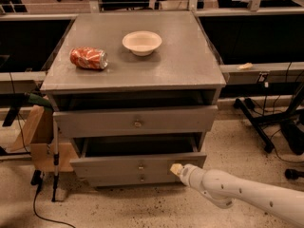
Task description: Close middle drawer
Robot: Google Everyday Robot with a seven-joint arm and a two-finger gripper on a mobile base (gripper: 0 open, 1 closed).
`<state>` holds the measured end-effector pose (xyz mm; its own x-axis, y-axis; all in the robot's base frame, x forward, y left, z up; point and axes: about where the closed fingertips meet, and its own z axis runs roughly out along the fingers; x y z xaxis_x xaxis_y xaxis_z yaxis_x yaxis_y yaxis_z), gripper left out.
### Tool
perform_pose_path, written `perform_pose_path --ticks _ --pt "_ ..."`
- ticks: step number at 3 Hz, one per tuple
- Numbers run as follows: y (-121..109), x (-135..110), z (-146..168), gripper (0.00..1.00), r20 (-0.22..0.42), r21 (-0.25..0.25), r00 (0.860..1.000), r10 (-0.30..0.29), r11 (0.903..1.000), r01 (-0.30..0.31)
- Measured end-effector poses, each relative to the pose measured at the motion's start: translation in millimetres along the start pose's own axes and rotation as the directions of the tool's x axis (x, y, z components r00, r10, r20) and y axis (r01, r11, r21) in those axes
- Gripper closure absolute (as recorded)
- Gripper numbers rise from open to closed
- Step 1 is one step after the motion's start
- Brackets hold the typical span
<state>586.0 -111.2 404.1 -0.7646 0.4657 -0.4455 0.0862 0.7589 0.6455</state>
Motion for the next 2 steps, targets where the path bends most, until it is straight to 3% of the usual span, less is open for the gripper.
perform_pose_path --ticks 1,2 --pt "-10.8 -15.3 5.1 1.0 0.062 0.004 0.992 0.107 0.9942 -0.107" --pt "-12.1 -14.4 3.5 1.0 0.069 0.003 0.991 0.119 0.9929 -0.119"
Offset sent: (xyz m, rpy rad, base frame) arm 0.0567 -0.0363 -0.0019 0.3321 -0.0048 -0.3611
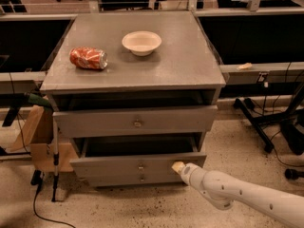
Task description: Close middle drawer
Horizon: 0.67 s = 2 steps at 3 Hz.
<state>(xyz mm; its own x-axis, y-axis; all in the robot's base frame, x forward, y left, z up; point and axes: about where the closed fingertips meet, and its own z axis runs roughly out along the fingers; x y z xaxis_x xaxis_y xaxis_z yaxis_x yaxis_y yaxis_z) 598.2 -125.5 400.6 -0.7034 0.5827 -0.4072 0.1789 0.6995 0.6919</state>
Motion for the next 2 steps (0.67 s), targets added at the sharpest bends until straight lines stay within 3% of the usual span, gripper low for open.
perform_pose_path --ticks 2 --pt "1.5 -0.6 0.8 1.0 0.009 -0.016 1.0 0.028 0.9995 -0.028"
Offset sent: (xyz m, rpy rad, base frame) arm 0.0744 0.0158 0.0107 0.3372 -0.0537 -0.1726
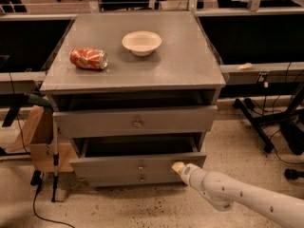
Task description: Close middle drawer
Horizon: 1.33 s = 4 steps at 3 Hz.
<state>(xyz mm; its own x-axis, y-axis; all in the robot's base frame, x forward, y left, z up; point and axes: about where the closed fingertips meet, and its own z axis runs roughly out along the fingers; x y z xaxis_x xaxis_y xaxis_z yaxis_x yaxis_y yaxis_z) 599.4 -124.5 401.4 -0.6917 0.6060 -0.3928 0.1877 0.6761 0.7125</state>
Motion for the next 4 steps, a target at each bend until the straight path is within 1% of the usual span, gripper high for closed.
perform_pose_path --ticks 1,2,4 --pt "1.6 -0.2 1.5 1.0 0.004 -0.011 1.0 0.016 0.9998 -0.016" --pt "7.7 2.7 4.7 1.0 0.001 -0.037 0.999 0.048 0.9982 -0.048" --pt "11.3 1.5 8.4 1.0 0.008 -0.055 0.998 0.069 0.9961 -0.069"
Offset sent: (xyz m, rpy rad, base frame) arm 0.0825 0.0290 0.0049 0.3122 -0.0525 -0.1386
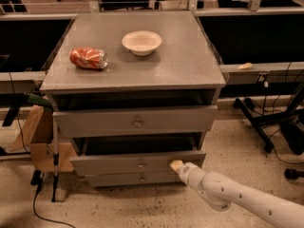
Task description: Close middle drawer
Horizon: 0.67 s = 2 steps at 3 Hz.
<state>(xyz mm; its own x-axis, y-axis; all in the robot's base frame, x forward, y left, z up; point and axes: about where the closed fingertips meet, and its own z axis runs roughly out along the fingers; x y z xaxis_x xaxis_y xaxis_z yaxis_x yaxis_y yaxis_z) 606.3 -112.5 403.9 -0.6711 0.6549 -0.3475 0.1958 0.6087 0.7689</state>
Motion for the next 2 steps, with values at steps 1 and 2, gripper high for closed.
perform_pose_path --ticks 1,2 --pt "2.8 -1.5 3.9 1.0 0.006 -0.012 1.0 0.011 0.9999 -0.011" --pt "6.7 -3.8 10.1 1.0 0.012 -0.027 1.0 0.025 0.9993 -0.024"
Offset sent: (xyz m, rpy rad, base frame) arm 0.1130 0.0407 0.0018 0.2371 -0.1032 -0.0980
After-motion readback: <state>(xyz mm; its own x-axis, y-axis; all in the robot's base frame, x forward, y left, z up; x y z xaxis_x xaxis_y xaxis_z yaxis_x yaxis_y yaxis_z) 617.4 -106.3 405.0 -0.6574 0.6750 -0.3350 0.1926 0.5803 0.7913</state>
